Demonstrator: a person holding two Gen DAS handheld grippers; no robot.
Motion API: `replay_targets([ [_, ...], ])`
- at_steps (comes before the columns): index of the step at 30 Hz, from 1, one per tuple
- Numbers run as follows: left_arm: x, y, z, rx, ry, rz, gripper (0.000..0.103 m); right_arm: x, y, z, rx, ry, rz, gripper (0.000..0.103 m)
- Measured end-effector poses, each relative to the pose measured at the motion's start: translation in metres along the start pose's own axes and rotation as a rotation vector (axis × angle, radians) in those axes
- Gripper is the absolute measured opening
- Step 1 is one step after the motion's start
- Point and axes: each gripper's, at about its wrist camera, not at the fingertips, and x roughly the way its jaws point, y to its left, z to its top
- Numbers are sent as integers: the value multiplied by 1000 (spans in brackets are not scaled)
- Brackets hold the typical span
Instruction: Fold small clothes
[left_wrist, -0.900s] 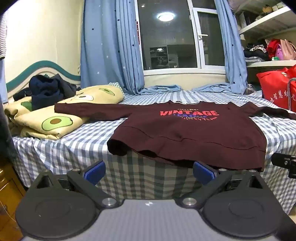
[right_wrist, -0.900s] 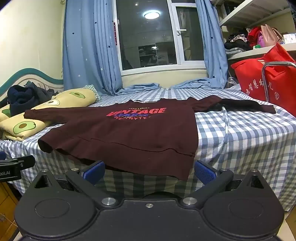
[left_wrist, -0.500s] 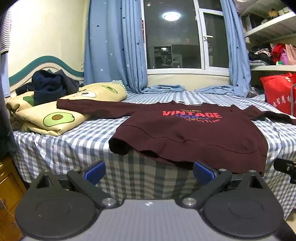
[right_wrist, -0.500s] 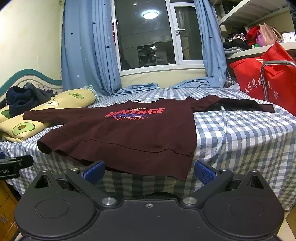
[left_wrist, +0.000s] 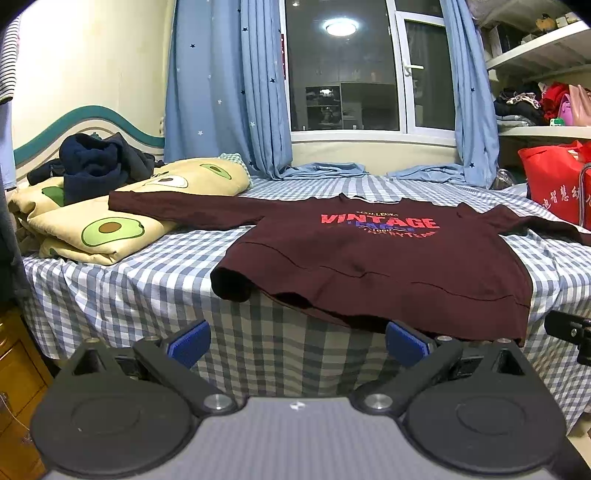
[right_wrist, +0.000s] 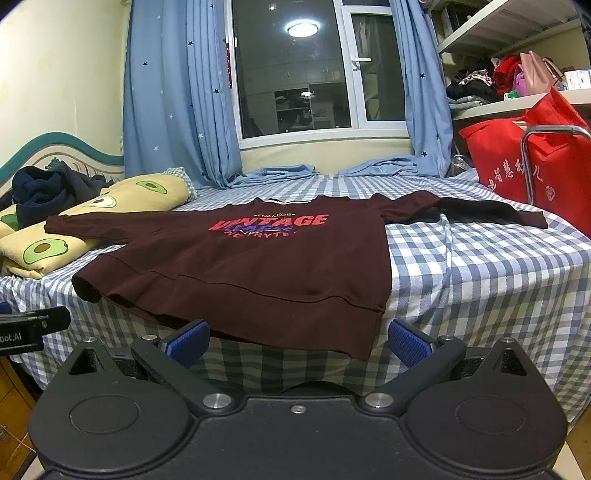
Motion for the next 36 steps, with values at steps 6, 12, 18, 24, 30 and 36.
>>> replay_targets([
  [6,1,2,-1,-6,5,8,102,0,0,0,0,5,0,103],
  [12,1,4,-3,-11,11,11,102,1,4,-1,-14,9,2,103],
  [18,1,6,-4,-12,12,23,102,2,4,-1,-16,10,3,103],
  [24,2,8,-4,-21,14,26,102,3,4,-2,-20,13,4,103],
  [30,2,9,-5,-25,16,31,102,3,4,-5,-26,15,6,103],
  [36,1,9,-5,-26,12,36,102,2,4,-6,-26,15,6,103],
])
